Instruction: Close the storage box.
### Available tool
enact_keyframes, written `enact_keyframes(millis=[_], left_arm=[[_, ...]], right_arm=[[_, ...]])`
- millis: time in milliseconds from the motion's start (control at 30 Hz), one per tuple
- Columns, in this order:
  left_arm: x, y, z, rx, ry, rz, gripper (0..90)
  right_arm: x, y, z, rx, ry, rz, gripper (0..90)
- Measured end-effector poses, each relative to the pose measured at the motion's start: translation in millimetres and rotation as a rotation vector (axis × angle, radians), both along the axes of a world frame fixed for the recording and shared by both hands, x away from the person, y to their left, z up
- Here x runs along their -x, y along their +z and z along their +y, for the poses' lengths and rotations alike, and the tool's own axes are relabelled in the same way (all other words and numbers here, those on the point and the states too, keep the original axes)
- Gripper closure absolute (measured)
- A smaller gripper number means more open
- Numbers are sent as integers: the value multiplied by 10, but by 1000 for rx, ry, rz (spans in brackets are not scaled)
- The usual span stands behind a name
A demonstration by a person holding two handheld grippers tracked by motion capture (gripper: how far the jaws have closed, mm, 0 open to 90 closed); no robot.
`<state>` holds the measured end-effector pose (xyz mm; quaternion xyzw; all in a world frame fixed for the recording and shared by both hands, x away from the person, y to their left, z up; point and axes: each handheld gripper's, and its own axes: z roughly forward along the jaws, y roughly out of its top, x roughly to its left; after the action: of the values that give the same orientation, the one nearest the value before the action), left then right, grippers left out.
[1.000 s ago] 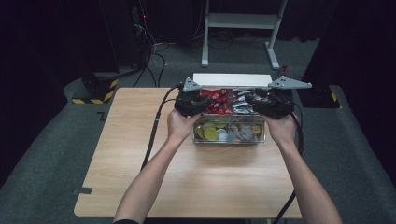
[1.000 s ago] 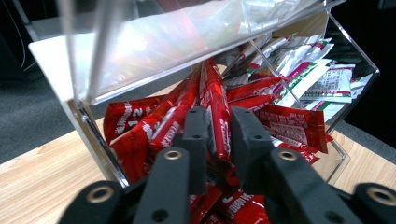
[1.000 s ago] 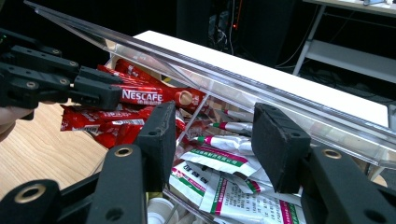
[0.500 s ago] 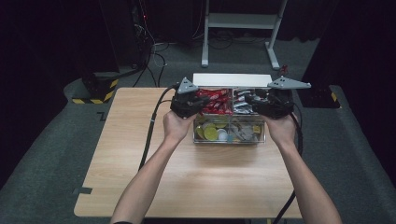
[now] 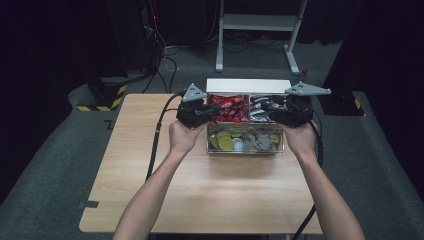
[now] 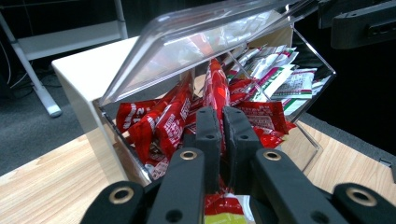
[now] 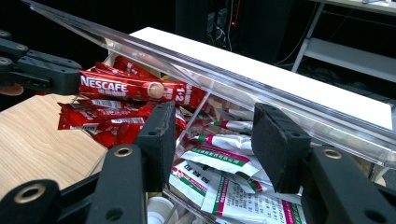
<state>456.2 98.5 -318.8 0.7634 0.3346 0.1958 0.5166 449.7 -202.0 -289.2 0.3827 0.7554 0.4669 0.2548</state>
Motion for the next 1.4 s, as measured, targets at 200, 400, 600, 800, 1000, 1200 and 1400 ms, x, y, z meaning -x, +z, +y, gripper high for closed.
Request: enact_keyframes(millis=[200, 400, 600, 800, 1000, 1200, 1400], left_arm=[[24, 1, 51, 8, 0, 10, 858], [71, 15, 89, 19, -7, 6, 859], [145, 48, 154, 16, -11, -4, 858], [208, 44, 242, 23, -12, -9, 859], [264, 32, 339, 38, -15, -7, 859], [341, 21, 436, 60, -8, -19, 860], [401, 3, 520, 59, -8, -26, 860]], right_arm=[[-5, 10, -3, 1, 3, -1, 502], [-3, 7, -9, -1, 3, -2, 502], [-9, 5, -12, -10, 2, 1, 503], [-9, 2, -17, -8, 6, -5, 502], [-7, -2, -42, -31, 7, -7, 503], [-7, 1, -35, -28, 2, -3, 501], [3, 5, -34, -25, -5, -2, 501]])
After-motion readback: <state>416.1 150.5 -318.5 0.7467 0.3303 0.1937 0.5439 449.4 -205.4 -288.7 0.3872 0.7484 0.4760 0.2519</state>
